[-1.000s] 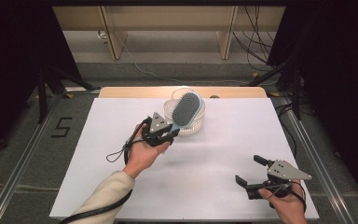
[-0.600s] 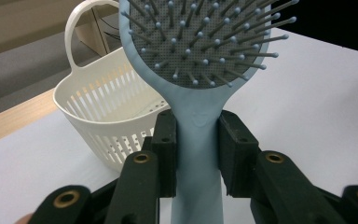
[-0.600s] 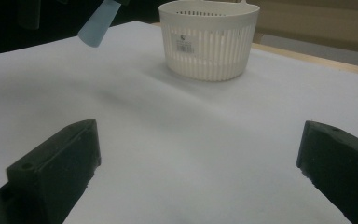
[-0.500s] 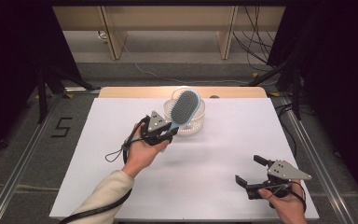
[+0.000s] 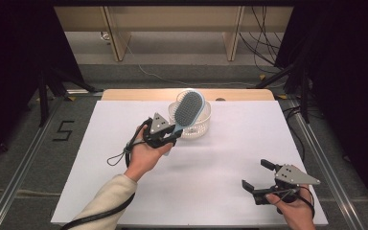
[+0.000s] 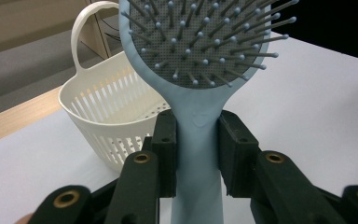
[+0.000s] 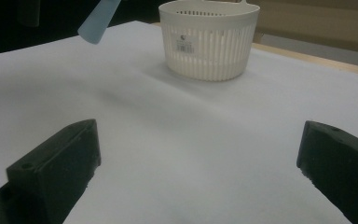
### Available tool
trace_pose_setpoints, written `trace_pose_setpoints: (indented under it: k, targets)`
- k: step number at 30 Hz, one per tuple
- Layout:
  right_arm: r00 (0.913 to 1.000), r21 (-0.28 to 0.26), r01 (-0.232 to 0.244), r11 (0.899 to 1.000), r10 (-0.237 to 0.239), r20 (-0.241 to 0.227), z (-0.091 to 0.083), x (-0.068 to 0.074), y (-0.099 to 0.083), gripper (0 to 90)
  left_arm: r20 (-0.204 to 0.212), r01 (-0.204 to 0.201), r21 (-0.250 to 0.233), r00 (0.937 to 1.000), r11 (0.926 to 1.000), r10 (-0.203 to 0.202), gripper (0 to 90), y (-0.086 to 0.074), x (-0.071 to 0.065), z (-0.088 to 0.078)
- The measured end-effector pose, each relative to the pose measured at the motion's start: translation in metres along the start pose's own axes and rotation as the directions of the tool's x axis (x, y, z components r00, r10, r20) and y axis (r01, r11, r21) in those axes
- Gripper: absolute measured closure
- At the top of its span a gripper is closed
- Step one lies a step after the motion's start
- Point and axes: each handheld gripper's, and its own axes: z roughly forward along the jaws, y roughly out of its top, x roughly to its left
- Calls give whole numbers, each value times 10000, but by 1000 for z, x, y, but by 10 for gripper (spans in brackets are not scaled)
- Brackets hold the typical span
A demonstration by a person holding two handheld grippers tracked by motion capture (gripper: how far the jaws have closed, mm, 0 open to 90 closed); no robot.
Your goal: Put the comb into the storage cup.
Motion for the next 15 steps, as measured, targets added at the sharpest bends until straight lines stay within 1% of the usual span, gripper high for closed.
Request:
trace_pose_setpoints:
  k: [4,5,15]
  targets:
    - [10000,-4,3,10000,-3,-3,0,0,0,2,-20,11,-47,10000,10000,-11,700,0,1,0]
    - [10000,1,-2,10000,2,-3,0,0,0,2,32,106,2,9999,9999,-106,700,0,0,0]
    - [10000,-5,-9,10000,9,-6,0,0,0,2,4,208,-81,9998,9997,-208,700,1,3,-2]
